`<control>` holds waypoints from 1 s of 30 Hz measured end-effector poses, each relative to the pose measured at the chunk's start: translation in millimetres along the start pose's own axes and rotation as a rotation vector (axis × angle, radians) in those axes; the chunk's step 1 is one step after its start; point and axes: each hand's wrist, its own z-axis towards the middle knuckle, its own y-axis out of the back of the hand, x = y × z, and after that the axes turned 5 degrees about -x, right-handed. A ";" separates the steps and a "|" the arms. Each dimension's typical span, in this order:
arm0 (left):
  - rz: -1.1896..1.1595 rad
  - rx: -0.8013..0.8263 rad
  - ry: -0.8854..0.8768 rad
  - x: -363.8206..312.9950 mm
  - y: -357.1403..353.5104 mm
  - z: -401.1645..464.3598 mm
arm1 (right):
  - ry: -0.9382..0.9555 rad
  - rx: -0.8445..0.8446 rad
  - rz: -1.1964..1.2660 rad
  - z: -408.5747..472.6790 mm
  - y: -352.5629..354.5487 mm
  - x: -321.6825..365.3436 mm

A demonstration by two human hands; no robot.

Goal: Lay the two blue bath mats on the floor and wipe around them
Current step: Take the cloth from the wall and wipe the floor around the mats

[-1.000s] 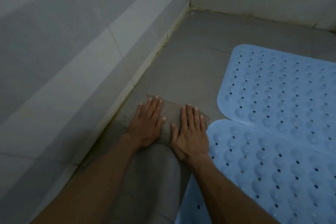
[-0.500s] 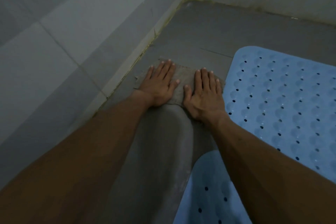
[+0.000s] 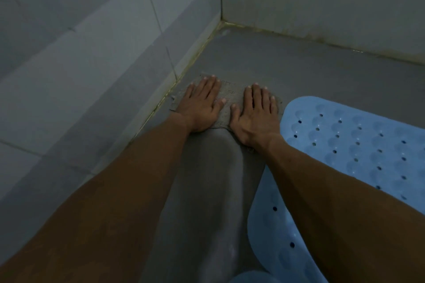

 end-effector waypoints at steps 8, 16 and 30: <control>0.058 -0.065 -0.019 5.8 1.9 14.9 | -0.003 -0.036 0.011 8.0 0.7 2.5; 0.051 -0.056 -0.026 21.8 3.8 44.1 | 0.001 -0.075 0.032 39.9 -8.5 7.9; 0.059 -0.023 0.063 -43.8 0.4 134.8 | 0.059 -0.076 0.123 119.3 19.0 -80.1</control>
